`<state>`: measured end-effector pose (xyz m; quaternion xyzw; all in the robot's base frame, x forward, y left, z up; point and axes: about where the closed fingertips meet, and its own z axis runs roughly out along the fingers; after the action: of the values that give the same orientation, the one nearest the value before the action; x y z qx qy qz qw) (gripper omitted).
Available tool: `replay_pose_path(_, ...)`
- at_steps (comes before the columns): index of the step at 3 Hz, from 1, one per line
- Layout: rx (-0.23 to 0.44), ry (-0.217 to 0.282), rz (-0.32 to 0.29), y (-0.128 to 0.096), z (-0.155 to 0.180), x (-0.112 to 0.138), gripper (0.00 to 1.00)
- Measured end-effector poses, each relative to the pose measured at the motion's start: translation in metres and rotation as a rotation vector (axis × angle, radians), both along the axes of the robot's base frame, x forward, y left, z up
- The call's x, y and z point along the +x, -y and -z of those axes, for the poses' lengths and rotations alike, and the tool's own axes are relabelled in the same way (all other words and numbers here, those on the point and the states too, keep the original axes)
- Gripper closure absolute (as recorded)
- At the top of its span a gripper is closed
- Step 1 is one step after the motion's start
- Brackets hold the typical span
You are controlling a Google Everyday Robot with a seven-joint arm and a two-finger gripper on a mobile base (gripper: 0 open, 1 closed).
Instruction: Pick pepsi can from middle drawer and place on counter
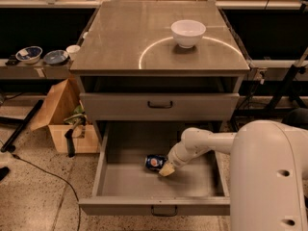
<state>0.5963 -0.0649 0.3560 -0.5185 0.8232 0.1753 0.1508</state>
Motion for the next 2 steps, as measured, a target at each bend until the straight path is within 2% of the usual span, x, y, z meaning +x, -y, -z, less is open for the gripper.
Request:
replay_pose_path(1, 0.0, 0.0, 0.0, 0.0, 0.0, 0.0, 0.88)
replay_pose_path(2, 0.0, 0.0, 0.0, -0.0001, 0.0001, -0.0001, 1.0)
